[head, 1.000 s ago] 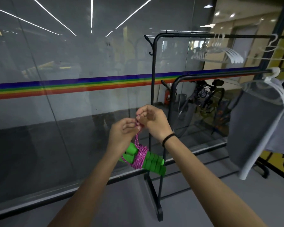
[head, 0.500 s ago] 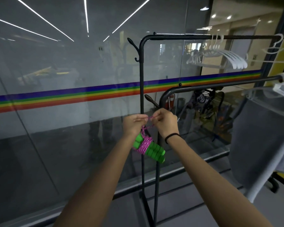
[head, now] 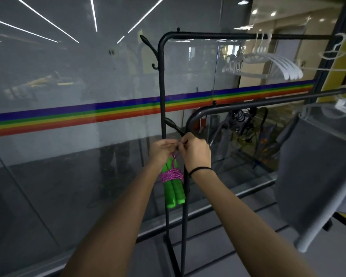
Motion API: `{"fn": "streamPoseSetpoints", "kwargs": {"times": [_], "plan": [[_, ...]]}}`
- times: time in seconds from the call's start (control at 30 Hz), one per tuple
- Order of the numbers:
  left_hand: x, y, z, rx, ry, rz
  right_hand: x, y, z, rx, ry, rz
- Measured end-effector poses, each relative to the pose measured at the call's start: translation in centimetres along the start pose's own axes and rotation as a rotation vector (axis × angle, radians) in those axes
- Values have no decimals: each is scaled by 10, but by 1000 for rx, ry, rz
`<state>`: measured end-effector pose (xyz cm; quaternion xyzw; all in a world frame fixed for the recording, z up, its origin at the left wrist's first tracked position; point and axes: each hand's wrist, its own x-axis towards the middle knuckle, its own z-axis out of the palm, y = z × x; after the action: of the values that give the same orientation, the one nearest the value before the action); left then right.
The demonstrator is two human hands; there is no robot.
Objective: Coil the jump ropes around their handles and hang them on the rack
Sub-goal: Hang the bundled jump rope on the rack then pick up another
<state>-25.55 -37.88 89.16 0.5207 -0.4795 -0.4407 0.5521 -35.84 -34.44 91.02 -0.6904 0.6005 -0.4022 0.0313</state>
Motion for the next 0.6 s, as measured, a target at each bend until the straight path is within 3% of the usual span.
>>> {"fn": "streamPoseSetpoints", "kwargs": {"times": [0.27,0.6], "plan": [[-11,-11,-9,131,-200,-26,-23,8,11,-80,-19,22],[-68,-11,-61,202,-78,38,-59,-11,5,-25,-67,67]]}}
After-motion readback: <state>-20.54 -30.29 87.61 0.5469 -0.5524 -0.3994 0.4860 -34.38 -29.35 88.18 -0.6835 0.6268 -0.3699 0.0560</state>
